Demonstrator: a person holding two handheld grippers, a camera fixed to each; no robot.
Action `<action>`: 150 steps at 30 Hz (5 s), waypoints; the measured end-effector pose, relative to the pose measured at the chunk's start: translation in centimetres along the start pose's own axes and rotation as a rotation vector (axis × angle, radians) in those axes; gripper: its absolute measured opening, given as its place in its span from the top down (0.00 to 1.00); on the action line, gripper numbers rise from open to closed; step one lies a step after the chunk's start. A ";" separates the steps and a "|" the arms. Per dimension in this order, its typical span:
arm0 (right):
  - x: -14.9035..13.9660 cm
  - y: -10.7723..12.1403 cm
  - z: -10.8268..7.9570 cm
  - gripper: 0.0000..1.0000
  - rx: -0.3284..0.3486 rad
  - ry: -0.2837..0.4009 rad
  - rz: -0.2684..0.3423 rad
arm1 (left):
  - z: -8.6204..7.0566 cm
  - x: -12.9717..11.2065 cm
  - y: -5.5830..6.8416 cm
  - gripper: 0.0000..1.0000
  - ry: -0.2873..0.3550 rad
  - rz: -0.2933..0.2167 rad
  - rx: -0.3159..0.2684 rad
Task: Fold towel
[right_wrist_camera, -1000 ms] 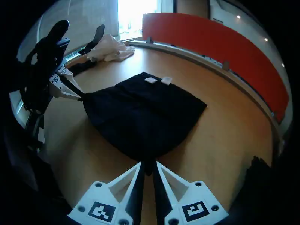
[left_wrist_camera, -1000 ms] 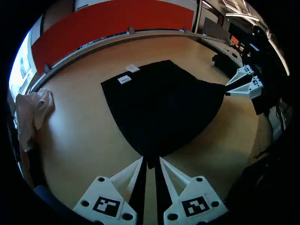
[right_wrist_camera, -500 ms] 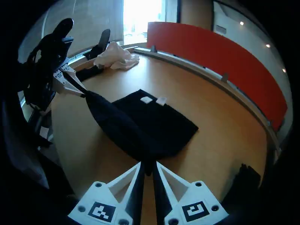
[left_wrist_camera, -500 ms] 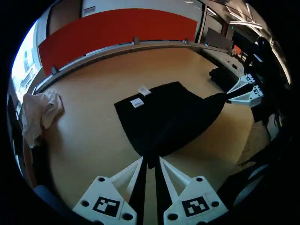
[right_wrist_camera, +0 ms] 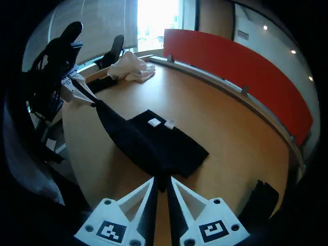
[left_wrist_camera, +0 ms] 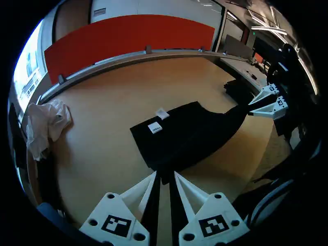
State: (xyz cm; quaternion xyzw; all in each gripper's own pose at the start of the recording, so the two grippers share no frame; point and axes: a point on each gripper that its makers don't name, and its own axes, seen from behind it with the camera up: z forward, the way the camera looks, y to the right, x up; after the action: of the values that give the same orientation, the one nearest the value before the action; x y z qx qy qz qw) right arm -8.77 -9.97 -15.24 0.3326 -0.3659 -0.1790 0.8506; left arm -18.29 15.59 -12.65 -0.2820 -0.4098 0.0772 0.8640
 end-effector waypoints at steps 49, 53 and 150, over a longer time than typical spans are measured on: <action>-0.3 7.7 8.4 0.86 0.008 -0.142 0.033 | 10.2 2.9 -4.5 0.86 -0.051 0.046 0.023; -0.9 8.2 9.5 0.86 0.006 -0.159 0.046 | 11.5 2.6 -4.8 0.86 -0.059 0.041 0.022; -6.4 6.8 8.5 0.00 -0.167 -0.101 0.168 | 9.5 -4.2 -5.3 0.19 -0.047 -0.052 0.181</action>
State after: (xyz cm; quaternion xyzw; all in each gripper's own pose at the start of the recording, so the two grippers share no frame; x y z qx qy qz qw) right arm -18.93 -5.33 -9.32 0.2194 -0.4188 -0.1534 0.8677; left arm -28.68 13.71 -7.74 -0.1900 -0.4286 0.0982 0.8778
